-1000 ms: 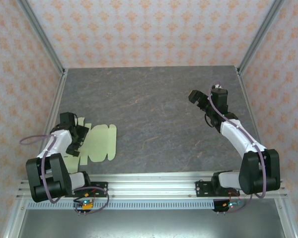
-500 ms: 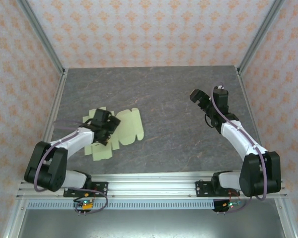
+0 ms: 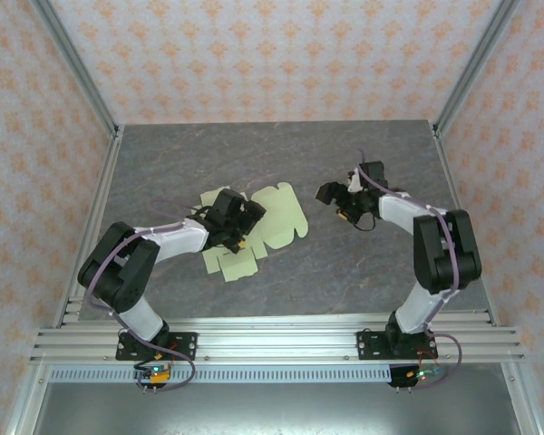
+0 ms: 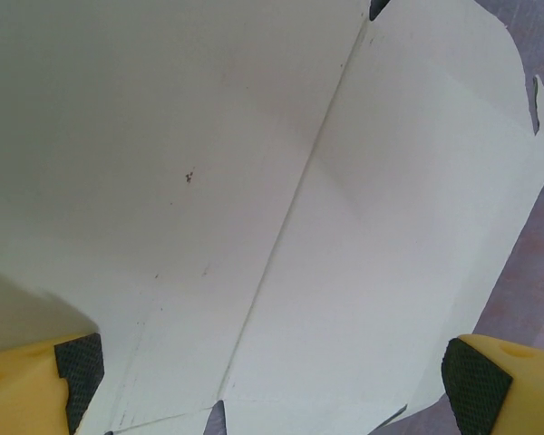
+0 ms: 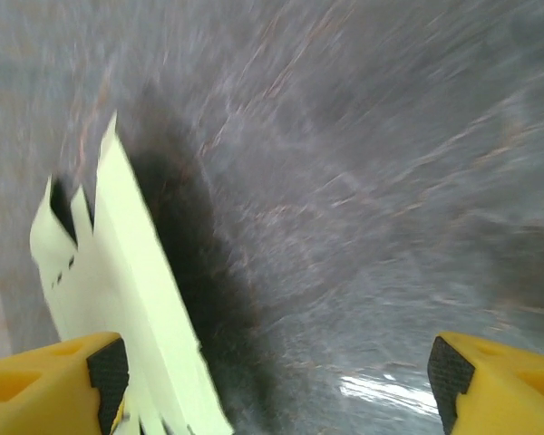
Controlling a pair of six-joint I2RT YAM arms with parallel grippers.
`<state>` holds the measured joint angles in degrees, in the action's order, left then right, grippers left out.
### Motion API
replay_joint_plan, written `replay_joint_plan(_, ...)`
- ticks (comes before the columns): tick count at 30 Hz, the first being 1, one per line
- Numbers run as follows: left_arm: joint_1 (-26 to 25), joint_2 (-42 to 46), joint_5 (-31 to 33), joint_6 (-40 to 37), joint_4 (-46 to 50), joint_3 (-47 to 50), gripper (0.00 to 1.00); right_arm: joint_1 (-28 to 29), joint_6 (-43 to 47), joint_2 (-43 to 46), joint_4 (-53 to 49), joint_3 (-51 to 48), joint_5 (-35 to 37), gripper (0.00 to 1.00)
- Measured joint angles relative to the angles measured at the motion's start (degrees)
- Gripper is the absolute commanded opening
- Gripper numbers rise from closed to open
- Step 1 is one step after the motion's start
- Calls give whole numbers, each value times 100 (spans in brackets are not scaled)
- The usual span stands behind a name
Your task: Fold the paper box
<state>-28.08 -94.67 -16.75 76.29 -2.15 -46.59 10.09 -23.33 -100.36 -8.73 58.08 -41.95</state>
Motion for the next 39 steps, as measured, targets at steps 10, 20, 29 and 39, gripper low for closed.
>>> replay_joint_plan(10,7,-50,-131,85,-227,24,100,608,490,-1311,-612,1283,-1071,80)
replay_joint_plan(20,74,-76,-280,85,-284,24,100,1311,638,-1779,-638,1716,-1762,33)
replay_joint_plan(29,343,507,-262,-79,214,61,100,1298,1088,-1246,-1027,1733,-1779,9)
replay_joint_plan(39,1123,2159,-22,-623,1097,-221,100,1530,2492,-109,-2796,3191,262,4)
